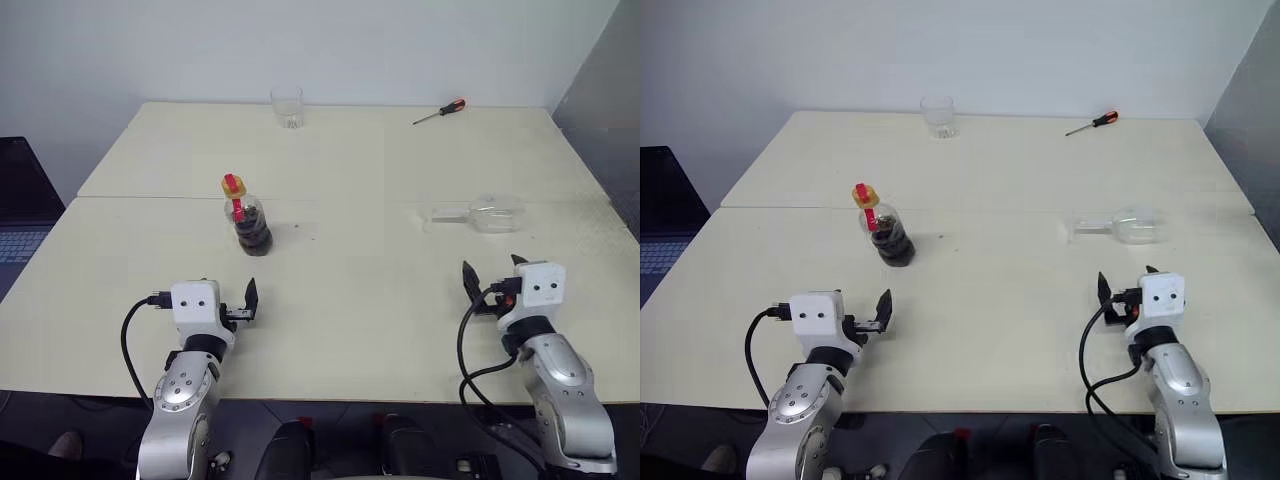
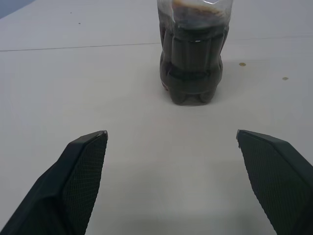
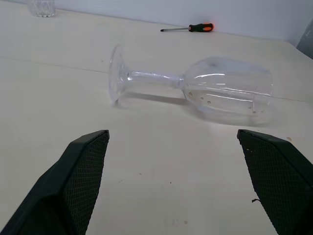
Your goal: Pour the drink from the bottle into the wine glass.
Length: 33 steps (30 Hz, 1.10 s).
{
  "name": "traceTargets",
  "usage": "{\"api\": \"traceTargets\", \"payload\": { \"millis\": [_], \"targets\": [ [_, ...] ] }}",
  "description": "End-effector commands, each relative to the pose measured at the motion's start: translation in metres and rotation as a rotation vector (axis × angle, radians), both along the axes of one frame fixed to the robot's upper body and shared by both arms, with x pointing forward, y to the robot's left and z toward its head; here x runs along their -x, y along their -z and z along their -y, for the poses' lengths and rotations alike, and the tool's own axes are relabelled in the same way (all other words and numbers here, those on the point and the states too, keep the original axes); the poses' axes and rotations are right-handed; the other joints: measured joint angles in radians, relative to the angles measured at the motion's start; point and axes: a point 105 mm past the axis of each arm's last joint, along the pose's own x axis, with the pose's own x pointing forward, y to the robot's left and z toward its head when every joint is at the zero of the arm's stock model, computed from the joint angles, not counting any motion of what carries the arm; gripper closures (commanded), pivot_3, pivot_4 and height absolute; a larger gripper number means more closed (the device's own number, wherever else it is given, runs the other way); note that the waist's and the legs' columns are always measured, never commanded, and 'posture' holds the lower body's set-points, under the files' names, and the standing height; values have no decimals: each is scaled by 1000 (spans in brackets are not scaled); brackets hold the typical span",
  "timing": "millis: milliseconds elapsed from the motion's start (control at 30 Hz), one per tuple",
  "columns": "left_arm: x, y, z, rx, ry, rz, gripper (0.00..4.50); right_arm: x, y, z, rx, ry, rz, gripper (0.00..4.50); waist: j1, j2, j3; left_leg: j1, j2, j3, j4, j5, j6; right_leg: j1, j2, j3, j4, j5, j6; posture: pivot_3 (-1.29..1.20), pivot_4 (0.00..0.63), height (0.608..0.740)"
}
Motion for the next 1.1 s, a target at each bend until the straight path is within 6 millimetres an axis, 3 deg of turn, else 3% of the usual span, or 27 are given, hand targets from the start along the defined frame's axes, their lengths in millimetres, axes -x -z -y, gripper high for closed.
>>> {"api": "traceTargets", "payload": {
  "millis": [33, 433, 600, 800, 1100],
  "targets": [
    [2, -13, -8, -34, -24, 49, 20, 6, -20, 1, 9, -11, 76, 0, 0, 0, 0, 0, 0, 0, 0, 0, 0, 0, 0, 0, 0, 0, 0, 0, 150, 740],
    [3, -19, -6, -39, -21, 70, 20, 18, -22, -3, -45, -101, 60, 0, 0, 0, -1, 1, 0, -1, 0, 0, 0, 2, 0, -1, -1, 0, 0, 0, 150, 740],
    [1, -22, -3, -51, -9, 76, 20, 24, -23, -4, -55, -146, 44, 0, 1, 0, -1, 12, 0, -2, -2, 0, 0, 16, 0, -2, -8, 0, 0, 0, 150, 740],
    [-9, -29, -1, -97, -3, 108, 20, 25, -27, -13, -79, -209, 47, 0, 1, 0, -1, 13, 0, -2, -2, 0, 0, 17, 2, -2, -8, 0, 0, 0, 150, 740],
    [-39, -38, -9, -129, -17, 182, 20, 52, -45, -62, -192, -576, 37, 0, 2, -1, -1, 13, 0, -2, -2, 0, 0, 17, 3, -2, -8, 0, 0, 0, 150, 740]
  ]
}}
